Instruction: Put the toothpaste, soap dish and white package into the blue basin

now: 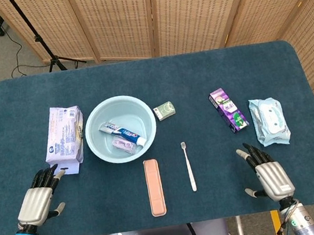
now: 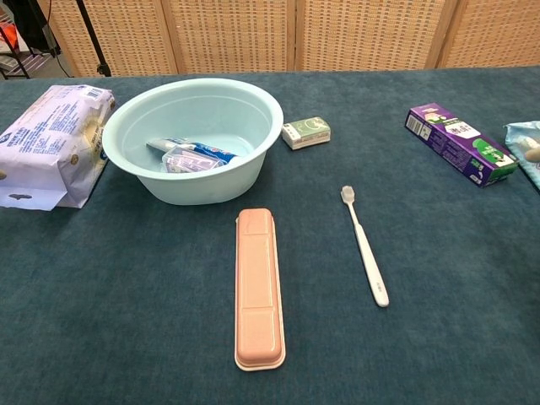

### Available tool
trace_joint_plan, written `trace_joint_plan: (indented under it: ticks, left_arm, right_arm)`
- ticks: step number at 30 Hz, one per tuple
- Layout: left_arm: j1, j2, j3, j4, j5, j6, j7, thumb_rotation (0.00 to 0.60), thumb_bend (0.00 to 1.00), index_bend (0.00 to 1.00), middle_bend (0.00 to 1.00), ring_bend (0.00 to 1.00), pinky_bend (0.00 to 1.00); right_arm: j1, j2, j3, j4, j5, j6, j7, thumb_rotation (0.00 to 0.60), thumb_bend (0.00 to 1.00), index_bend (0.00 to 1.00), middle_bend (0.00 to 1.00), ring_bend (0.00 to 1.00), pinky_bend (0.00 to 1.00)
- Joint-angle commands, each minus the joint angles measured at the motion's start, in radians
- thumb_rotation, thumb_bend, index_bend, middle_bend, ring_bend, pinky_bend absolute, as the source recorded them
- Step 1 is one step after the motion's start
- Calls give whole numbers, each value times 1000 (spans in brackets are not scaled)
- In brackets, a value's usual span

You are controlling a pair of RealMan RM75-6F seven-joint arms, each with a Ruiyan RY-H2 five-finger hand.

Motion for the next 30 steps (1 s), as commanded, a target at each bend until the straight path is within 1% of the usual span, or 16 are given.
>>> trace_joint_plan:
  ticks: [1, 3, 7, 12, 15, 20, 26, 30]
  left_arm:
    - [2, 0, 2, -1, 5, 4, -1, 600, 247, 156, 0, 0, 25]
    - [3, 1, 3, -2, 9, 6, -1, 600, 247, 156, 0, 0, 25]
    - [6, 0, 5, -3, 19, 16, 4, 600, 247, 156, 0, 0, 25]
    - [10, -14, 6, 2, 23, 23, 29, 600, 248, 157, 0, 0, 25]
    - [13, -32, 0, 15, 21, 33, 54, 600, 248, 192, 0, 0, 25]
    - [3, -56, -16, 67, 35, 46, 114, 600, 247, 289, 0, 0, 25]
    - [-23, -58, -45, 113, 71, 69, 142, 600, 248, 300, 0, 0, 25]
    - [-29, -65, -50, 134, 80, 74, 141, 600, 248, 300, 0, 0, 25]
  right_arm:
    - [-26, -24, 23, 56, -38, 42, 32, 600, 91, 64, 0, 0, 89]
    - [-30, -23, 28, 59, -35, 38, 33, 600, 92, 32, 0, 0, 81]
    - [-32, -9, 33, 43, -24, 10, 35, 600, 92, 29, 0, 0, 81]
    - [-36, 1, 42, 37, -30, 0, 46, 600, 93, 29, 0, 0, 81]
    - [-40, 7, 50, 36, -30, -1, 59, 600, 92, 29, 0, 0, 81]
    - [-48, 19, 62, 31, -32, 4, 80, 600, 93, 29, 0, 0, 81]
    - [-56, 30, 72, 27, -44, 9, 102, 600, 91, 29, 0, 0, 81]
    - [-59, 33, 77, 25, -46, 7, 108, 600, 93, 29, 0, 0, 81]
